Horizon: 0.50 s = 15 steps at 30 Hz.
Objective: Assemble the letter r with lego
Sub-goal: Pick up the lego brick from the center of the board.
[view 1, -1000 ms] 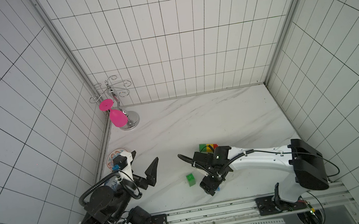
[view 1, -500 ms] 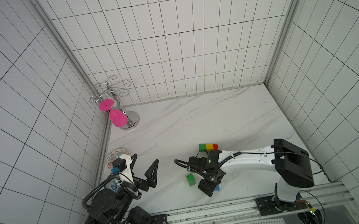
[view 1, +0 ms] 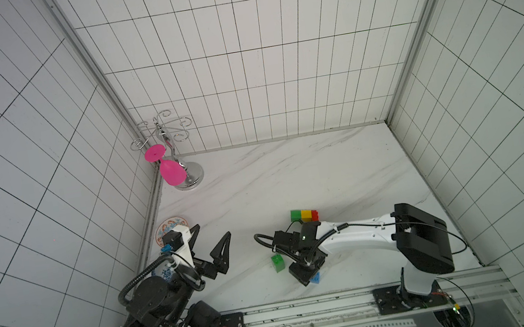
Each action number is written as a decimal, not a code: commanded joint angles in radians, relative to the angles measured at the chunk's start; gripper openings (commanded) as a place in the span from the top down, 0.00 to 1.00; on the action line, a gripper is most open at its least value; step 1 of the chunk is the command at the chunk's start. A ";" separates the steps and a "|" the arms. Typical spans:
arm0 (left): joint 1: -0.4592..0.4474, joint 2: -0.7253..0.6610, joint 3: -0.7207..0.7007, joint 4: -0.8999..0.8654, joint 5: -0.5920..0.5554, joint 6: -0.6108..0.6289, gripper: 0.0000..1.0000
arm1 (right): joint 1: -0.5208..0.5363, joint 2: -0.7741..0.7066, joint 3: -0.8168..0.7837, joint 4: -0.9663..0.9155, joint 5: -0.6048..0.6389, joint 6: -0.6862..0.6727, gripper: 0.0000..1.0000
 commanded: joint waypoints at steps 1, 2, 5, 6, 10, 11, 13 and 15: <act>-0.004 -0.011 -0.009 0.014 -0.006 -0.010 0.03 | 0.022 0.021 0.006 -0.054 0.040 0.040 0.44; -0.004 -0.012 -0.009 0.013 -0.007 -0.012 0.03 | 0.027 0.020 0.006 -0.058 0.048 0.047 0.44; -0.004 -0.011 -0.012 0.014 -0.006 -0.014 0.03 | 0.032 0.006 -0.003 -0.067 0.065 0.072 0.42; -0.004 -0.011 -0.013 0.015 -0.005 -0.015 0.03 | 0.032 0.003 -0.005 -0.069 0.068 0.084 0.42; -0.004 -0.010 -0.016 0.016 -0.006 -0.017 0.03 | 0.033 0.014 -0.008 -0.078 0.073 0.118 0.44; -0.004 -0.009 -0.017 0.016 -0.005 -0.017 0.03 | 0.033 0.019 -0.009 -0.077 0.070 0.124 0.45; -0.004 -0.008 -0.016 0.016 -0.004 -0.017 0.03 | 0.033 0.027 -0.009 -0.077 0.072 0.137 0.48; -0.004 -0.010 -0.017 0.016 -0.004 -0.017 0.03 | 0.033 0.032 -0.007 -0.078 0.075 0.143 0.51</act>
